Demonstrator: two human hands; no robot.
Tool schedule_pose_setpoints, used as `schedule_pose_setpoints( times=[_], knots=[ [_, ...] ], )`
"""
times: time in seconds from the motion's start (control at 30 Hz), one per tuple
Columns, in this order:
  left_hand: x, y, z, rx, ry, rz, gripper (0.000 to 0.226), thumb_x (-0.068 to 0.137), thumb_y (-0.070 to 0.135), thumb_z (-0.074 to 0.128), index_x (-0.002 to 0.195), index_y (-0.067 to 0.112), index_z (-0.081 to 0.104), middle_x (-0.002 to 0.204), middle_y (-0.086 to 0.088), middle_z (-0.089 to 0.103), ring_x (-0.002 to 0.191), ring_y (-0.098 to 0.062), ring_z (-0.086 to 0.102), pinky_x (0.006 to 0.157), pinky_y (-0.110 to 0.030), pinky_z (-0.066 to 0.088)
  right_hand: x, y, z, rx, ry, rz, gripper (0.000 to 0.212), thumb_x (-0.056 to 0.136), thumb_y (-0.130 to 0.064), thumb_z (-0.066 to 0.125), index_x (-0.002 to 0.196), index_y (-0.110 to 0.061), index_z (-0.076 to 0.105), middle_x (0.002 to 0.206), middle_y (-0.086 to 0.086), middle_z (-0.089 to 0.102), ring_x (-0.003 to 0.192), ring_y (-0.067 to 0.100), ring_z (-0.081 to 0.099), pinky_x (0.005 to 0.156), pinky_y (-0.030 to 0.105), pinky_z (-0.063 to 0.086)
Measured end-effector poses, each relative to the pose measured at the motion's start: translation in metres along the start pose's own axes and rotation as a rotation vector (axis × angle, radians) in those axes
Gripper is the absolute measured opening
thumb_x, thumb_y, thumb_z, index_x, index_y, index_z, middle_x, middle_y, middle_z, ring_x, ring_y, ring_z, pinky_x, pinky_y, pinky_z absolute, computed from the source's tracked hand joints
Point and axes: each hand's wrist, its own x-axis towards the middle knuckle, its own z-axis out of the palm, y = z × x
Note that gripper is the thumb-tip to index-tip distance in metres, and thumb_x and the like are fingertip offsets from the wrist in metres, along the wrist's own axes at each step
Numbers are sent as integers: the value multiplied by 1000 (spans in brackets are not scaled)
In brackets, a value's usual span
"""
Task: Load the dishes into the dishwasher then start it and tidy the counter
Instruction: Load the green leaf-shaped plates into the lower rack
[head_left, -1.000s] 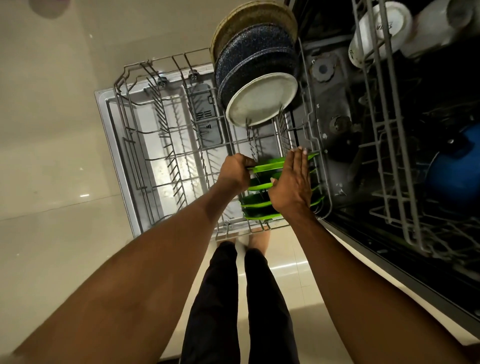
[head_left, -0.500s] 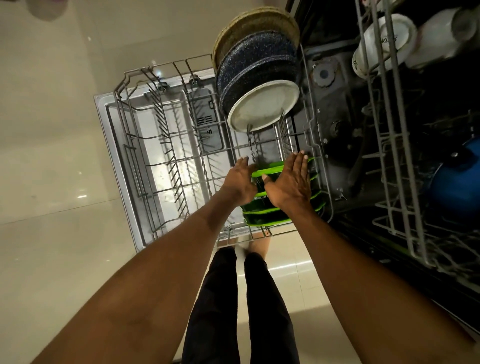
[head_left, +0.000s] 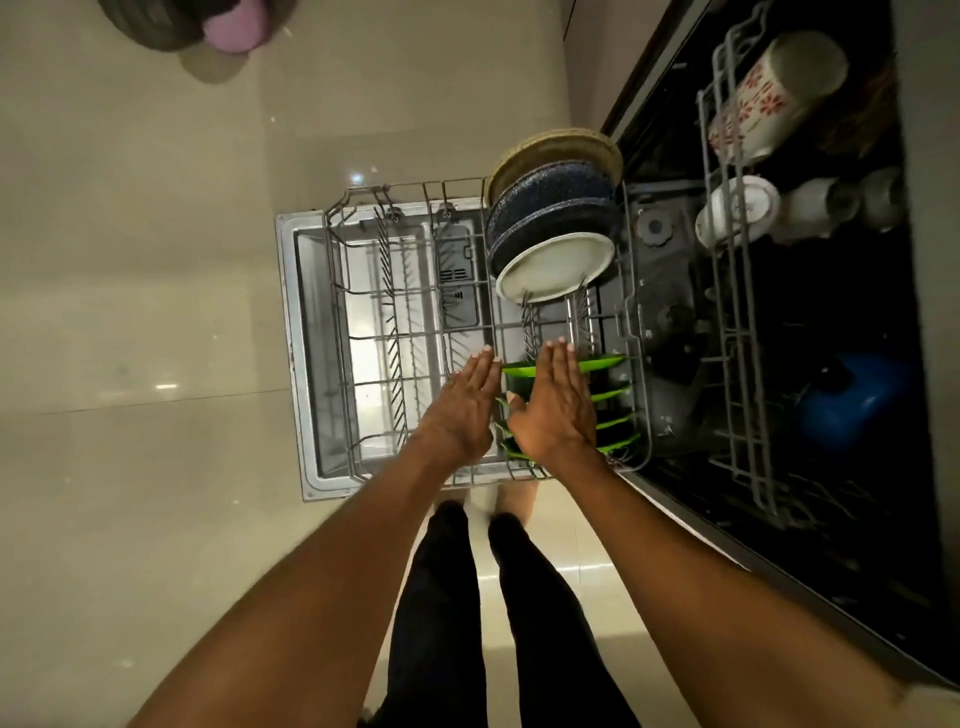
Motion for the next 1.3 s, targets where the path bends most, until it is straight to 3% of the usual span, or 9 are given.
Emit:
schedule_pose_setpoints(
  times=[0.17,0.43,0.77,0.97,1.3],
  knots=[
    [-43,-1,-35,-21,89,37,69,102,23,36,158,7,-2,165,-11,-9,154,-24,-7,125,-41,8,-41,-44,-24,3,-17,-55,84,101,-40,46,160,-12,-6,168,6,-15,154,19,-17,126,36,-4],
    [-103,-43,-98,-27,169,18,69,103,28,34,158,10,-4,166,-9,-11,153,-21,-9,125,-39,5,-86,-126,-64,-110,73,-88,78,103,-38,37,160,-8,-7,168,10,-13,155,23,-12,127,39,0],
    [-219,-152,-213,142,313,134,62,106,30,22,159,10,-1,166,-9,-8,154,-21,-8,125,-38,3,-149,-305,-89,-66,276,-84,74,103,-36,33,160,-7,-5,168,12,-11,155,24,-12,127,40,0],
    [-259,-209,-279,180,379,111,64,105,32,23,158,9,-5,166,-9,-12,153,-20,-10,125,-37,4,-164,-392,-113,-8,366,-91,75,105,-40,33,160,-8,-7,168,11,-14,154,23,-15,127,39,-3],
    [-254,-285,-397,265,434,120,81,94,10,41,158,9,-9,165,-9,-16,153,-21,-14,125,-35,-1,-119,-493,-171,41,451,-131,76,105,-39,36,160,-7,-6,168,12,-13,155,24,-13,126,38,-5]
  ],
)
